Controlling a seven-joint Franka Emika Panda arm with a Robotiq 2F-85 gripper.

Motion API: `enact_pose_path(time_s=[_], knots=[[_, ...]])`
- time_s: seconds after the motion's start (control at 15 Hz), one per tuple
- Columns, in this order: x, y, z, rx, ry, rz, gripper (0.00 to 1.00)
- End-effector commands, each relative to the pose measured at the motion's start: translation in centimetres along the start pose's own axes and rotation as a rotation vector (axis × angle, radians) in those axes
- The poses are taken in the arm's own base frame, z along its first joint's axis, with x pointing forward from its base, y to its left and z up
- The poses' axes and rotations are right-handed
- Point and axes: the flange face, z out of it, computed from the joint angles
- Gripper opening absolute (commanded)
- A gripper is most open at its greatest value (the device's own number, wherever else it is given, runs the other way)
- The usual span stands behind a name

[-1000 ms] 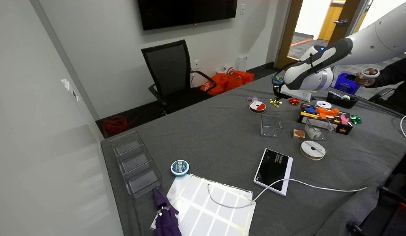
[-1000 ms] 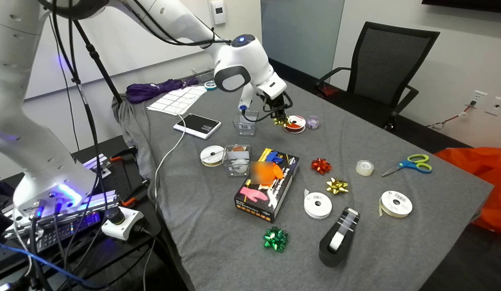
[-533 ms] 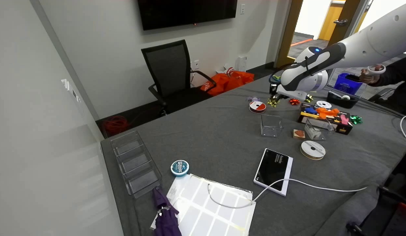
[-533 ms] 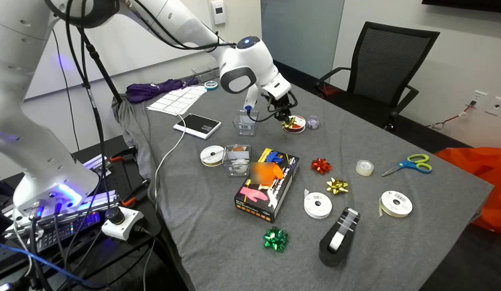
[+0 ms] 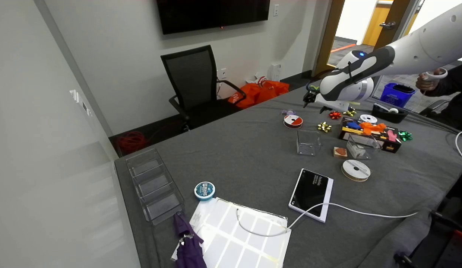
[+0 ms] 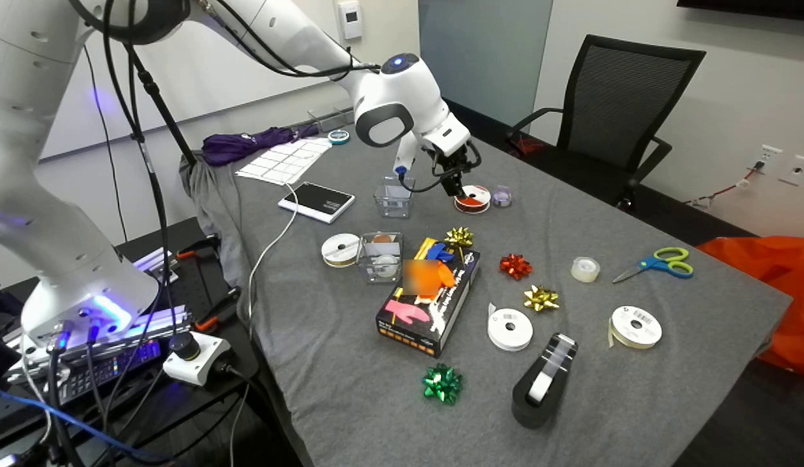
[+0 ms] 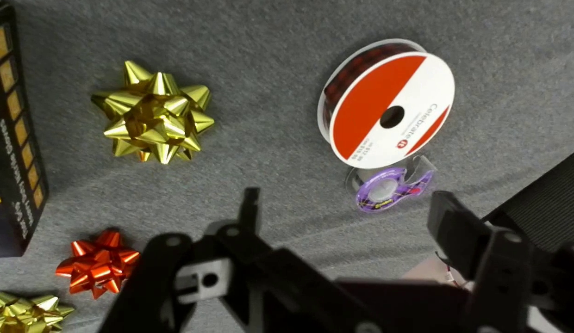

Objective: Move the ribbon to the left

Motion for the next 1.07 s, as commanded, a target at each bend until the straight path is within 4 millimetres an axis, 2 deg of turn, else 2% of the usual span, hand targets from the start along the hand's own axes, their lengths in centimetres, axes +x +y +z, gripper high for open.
enact_pose_path(time_s=[0.0, 0.33, 0.73, 1.0], knots=[[0.4, 0.5, -1.6, -0.012, -0.035, -0.038, 1.0], [1.0, 1.9, -4.8, -0.069, -0.11, -0.1, 1.0], [1.5, 3.8, -10.1, -0.166, -0.293, -0.184, 1.0], [1.3, 4.8, -12.5, -0.187, -0.363, -0.221, 1.0]])
